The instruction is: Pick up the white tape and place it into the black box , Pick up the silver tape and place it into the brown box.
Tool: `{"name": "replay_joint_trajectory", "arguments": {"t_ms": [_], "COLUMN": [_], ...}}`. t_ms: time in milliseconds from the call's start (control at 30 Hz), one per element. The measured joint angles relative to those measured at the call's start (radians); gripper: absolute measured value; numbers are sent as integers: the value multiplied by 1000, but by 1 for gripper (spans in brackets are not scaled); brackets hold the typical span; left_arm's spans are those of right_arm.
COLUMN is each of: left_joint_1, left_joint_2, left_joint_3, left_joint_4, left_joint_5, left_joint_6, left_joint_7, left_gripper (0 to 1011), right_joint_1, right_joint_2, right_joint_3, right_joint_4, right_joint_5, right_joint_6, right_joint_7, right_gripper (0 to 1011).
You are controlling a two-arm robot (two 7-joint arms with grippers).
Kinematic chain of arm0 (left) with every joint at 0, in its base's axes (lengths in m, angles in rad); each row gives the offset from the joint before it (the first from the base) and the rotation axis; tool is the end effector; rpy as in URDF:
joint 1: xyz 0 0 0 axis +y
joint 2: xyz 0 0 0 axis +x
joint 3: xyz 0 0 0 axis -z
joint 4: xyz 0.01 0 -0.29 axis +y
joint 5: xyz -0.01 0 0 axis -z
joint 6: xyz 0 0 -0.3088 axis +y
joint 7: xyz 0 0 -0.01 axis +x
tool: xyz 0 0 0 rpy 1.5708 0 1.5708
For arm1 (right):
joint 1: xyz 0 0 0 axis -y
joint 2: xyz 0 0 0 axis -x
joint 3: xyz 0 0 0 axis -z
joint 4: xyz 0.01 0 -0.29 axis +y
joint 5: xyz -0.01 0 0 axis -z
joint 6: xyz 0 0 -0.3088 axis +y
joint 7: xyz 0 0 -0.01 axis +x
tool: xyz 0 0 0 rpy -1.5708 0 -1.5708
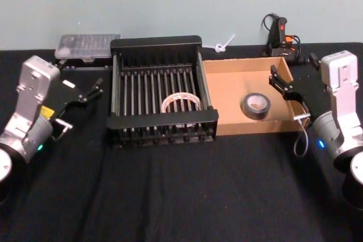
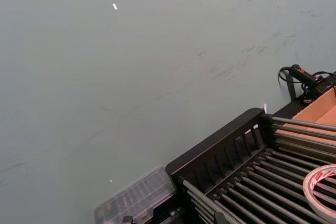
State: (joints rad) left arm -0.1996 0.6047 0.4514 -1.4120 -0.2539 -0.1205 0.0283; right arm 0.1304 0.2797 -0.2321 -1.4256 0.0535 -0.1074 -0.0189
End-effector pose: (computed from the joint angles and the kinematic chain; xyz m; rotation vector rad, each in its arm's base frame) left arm 0.3581 0.0827 -0.3022 0.3044 -0.2851 1.2480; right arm 0.3585 -0.0236 -0.3081 -0.1427 -0.2295 -1.3790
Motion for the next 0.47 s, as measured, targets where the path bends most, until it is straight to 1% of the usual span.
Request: {"name": "replay_joint_trajectory", "arguments": {"t_ms": [467], "left_joint_1": [0], "left_joint_2": [0], "left_joint_3": [0], "left_joint_4": [0], "left_joint_5": [0], "left_joint_6": [0], "left_joint_7": [0], "left_gripper": [1001], "right_joint_1": [0], "right_joint_2": [0], "right_joint_3": [0], "right_joint_4": [0], "right_joint_5": [1], "right_joint_6": [0], "right_joint_7": [0], "right_gripper": [1002]}}
